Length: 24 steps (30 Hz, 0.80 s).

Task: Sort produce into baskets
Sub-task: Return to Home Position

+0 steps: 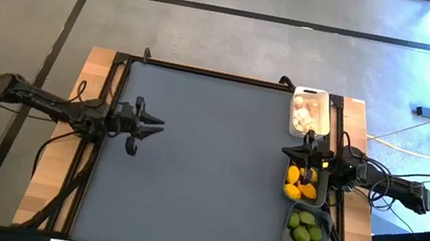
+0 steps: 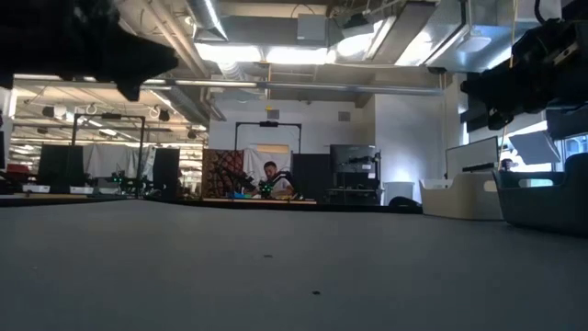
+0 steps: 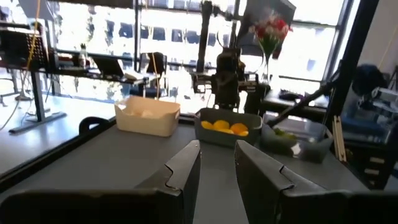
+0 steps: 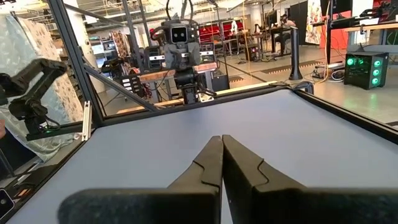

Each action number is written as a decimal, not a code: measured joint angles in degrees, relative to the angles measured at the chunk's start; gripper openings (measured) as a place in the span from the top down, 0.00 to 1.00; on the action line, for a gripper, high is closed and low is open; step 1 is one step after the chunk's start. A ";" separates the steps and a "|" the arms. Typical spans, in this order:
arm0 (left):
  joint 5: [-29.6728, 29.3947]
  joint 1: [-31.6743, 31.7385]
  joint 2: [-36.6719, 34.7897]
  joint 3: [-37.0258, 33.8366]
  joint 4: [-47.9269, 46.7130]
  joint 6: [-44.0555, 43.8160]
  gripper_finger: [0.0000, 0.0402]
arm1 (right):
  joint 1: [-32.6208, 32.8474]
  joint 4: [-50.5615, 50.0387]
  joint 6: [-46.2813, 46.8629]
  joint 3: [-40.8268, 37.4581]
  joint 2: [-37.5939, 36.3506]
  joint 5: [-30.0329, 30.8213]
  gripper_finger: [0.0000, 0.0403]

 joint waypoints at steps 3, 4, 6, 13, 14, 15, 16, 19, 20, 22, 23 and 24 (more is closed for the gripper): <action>0.04 0.30 -6.21 -1.96 -3.48 -0.24 0.76 | 0.00 -0.02 0.00 -0.02 0.00 0.02 0.98; 0.04 0.38 -8.16 -2.11 -6.06 -0.51 0.76 | 0.00 -0.02 0.00 -0.02 0.00 0.02 0.98; 0.06 0.42 -11.89 -2.14 -11.15 -1.72 0.76 | 0.00 -0.02 -0.02 -0.02 0.00 0.02 0.98; 2.57 -0.06 -25.25 -2.30 -28.39 -3.30 0.76 | 0.00 -0.04 0.00 -0.02 0.00 0.02 0.98; 3.09 -0.04 -26.75 -2.40 -28.35 -3.36 0.76 | 0.00 -0.04 -0.02 -0.02 0.02 0.02 0.98; 4.31 -0.04 -27.62 -2.72 -27.38 -2.83 0.76 | 0.00 -0.06 -0.02 -0.02 0.02 0.02 0.98; 5.00 -0.10 -27.40 -2.90 -26.60 -2.31 0.76 | 0.00 -0.05 0.00 -0.02 0.02 0.04 0.98; 5.26 0.33 -25.92 -3.14 -26.70 -0.55 0.76 | 0.00 0.04 -0.02 -0.02 0.02 0.05 0.98; 5.08 0.72 -25.16 -3.14 -26.73 -0.43 0.76 | 0.00 0.03 -0.02 -0.02 0.02 0.04 0.98; 4.37 1.71 -24.51 -3.14 -26.68 -1.88 0.76 | 0.00 0.03 -0.02 -0.02 -0.01 0.19 0.98; 4.09 2.13 -24.23 -3.14 -26.58 -2.61 0.76 | 0.00 0.02 -0.02 -0.02 -0.01 0.22 0.98; 3.91 2.36 -23.75 -3.14 -26.35 -3.17 0.76 | 0.00 0.01 -0.02 -0.02 0.02 0.30 0.98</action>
